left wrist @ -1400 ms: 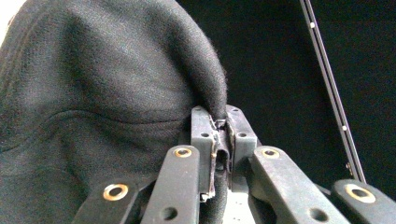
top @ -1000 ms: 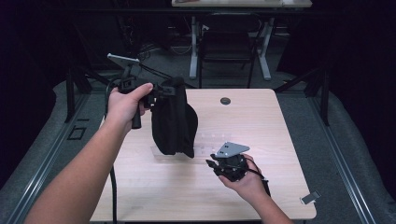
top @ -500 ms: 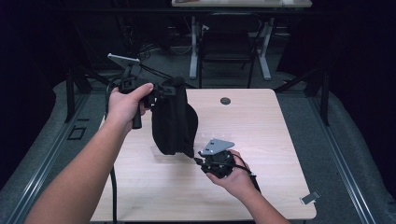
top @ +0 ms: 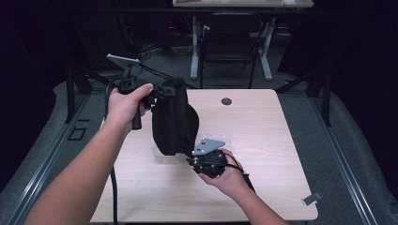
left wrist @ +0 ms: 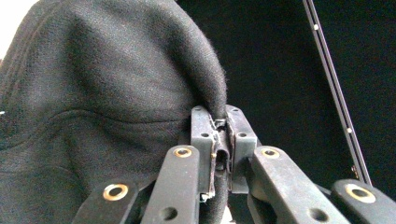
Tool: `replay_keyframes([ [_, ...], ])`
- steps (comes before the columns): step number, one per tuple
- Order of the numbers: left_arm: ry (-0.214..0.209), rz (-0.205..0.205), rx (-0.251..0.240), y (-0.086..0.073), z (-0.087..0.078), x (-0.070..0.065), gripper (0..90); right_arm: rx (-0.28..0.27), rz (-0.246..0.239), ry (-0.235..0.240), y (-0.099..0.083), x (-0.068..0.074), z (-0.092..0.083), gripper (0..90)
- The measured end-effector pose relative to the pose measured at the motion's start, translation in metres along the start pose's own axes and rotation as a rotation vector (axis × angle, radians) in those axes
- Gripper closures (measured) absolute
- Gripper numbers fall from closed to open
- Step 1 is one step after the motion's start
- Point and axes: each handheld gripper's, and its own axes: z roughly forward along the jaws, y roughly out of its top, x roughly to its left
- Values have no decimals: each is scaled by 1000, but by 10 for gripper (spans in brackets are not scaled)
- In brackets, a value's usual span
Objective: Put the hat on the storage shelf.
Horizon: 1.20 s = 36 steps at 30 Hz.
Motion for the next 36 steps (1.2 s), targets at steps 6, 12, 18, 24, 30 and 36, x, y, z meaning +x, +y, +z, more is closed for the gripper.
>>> replay_keyframes([
  [6,-2,1,2,0,0,0,846,1,-7,0,6,0,5,686],
  [12,-1,5,2,-1,0,0,846,21,-14,-11,9,0,12,760],
  [18,4,11,2,-2,-1,-4,846,23,-25,0,7,-3,11,802],
  [24,3,19,11,-3,2,-11,846,5,-8,23,3,-10,7,814],
  [30,12,27,11,-2,4,-15,846,-15,30,62,-1,-19,3,817],
  [36,23,14,2,1,7,-13,844,-36,76,81,-7,-29,0,815],
])
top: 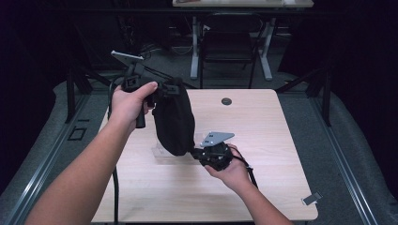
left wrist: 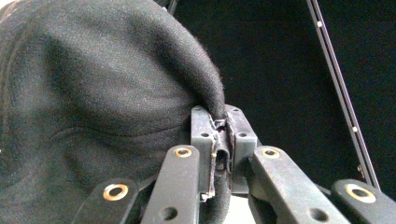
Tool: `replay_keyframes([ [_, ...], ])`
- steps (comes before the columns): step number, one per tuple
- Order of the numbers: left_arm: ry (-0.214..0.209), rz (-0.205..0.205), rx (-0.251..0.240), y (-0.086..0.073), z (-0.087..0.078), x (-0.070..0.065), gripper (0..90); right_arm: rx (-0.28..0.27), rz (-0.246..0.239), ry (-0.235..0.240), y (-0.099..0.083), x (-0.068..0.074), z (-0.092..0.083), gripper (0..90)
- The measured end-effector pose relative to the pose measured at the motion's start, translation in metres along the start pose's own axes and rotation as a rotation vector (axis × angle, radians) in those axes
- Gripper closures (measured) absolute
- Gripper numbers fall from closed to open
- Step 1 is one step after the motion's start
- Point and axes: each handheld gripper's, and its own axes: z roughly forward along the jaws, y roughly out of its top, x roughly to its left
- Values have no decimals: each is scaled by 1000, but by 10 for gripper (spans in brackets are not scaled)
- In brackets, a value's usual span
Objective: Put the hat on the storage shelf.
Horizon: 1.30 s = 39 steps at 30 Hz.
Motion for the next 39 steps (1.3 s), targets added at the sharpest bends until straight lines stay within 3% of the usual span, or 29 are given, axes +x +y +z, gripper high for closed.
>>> replay_keyframes([
  [5,-2,3,0,1,8,0,840,-2,6,-5,-1,-1,0,815],
  [12,-41,24,-20,0,20,-3,742,-8,12,-21,-3,0,0,824],
  [15,-15,60,-18,-1,20,-5,692,-12,20,-40,-4,-1,0,840],
  [24,15,69,-27,-1,5,3,657,18,44,-53,-12,-6,2,848],
  [27,47,87,-24,-1,0,10,651,32,43,-58,-15,-5,6,848],
  [39,148,80,-30,-7,-23,40,623,42,60,-61,-21,-8,5,843],
])
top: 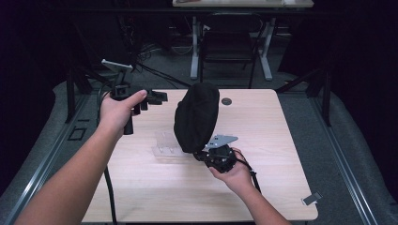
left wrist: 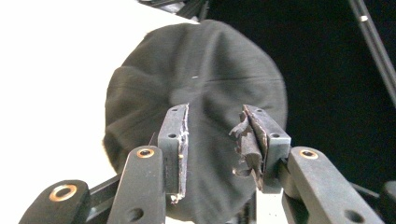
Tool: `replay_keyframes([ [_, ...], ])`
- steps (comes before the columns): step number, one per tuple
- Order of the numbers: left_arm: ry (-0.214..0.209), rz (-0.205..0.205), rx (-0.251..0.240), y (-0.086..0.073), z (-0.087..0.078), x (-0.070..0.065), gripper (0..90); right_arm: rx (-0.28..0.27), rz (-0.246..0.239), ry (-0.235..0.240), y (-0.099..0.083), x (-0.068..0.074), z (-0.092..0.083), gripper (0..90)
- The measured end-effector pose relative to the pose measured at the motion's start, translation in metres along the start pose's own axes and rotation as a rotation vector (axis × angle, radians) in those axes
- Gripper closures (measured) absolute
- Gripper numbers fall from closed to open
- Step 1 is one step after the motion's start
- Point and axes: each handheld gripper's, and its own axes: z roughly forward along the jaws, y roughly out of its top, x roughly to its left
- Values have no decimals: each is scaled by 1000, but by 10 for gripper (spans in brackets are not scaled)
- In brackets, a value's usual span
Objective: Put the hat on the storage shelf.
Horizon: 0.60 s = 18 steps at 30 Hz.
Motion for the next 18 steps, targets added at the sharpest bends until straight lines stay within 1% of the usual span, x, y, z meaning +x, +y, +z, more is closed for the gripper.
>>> replay_keyframes([
  [2,9,-6,-1,0,-3,4,623,-2,1,-2,0,0,0,841],
  [7,36,-7,-4,-1,-9,10,622,6,11,-6,0,-2,-1,827],
  [11,62,2,-16,-2,-13,15,613,21,-3,-17,-1,-2,-3,800],
  [13,82,11,-19,-3,-15,18,606,28,-8,-24,-1,-2,-4,788],
  [18,114,9,-22,-6,-19,28,595,34,-11,-40,-4,-3,-7,778],
])
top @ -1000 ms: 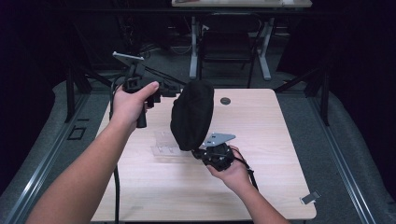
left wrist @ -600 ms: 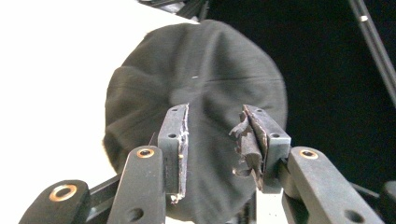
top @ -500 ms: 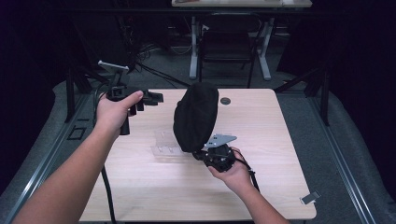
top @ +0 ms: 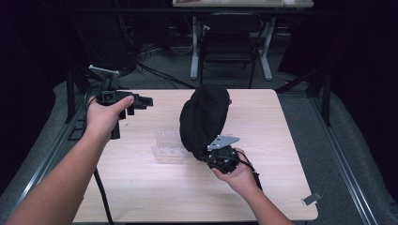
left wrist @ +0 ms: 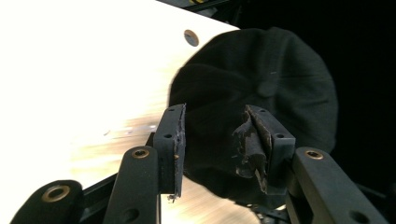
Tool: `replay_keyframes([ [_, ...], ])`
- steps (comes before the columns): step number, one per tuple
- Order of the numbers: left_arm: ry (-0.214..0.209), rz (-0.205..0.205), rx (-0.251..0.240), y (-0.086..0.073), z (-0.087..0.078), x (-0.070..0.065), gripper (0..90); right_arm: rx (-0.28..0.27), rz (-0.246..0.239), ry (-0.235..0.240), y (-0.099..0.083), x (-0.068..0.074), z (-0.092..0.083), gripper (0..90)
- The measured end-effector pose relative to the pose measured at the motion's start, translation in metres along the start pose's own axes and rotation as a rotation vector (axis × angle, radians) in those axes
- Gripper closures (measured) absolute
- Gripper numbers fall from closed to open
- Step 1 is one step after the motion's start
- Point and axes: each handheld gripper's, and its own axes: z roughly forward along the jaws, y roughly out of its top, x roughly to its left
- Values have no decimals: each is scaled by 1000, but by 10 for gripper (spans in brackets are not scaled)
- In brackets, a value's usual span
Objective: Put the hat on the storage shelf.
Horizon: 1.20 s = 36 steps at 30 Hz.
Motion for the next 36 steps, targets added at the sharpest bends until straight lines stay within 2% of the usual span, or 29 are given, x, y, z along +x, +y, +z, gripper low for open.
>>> replay_keyframes([
  [6,45,11,10,-5,-3,13,595,-11,7,-1,-4,-1,-7,772],
  [11,92,34,14,-11,-4,20,595,7,-11,-15,-8,0,-17,754],
  [16,131,67,27,-20,-4,28,591,20,-39,-47,-15,1,-25,716],
  [22,195,132,70,-35,1,36,591,46,-51,-82,-32,0,-36,675],
  [26,203,159,93,-49,6,44,591,63,-46,-113,-44,-3,-44,658],
  [32,214,173,124,-72,15,60,592,63,-48,-151,-60,-12,-53,573],
  [36,178,127,122,-87,22,77,590,65,-50,-176,-67,-18,-56,512],
])
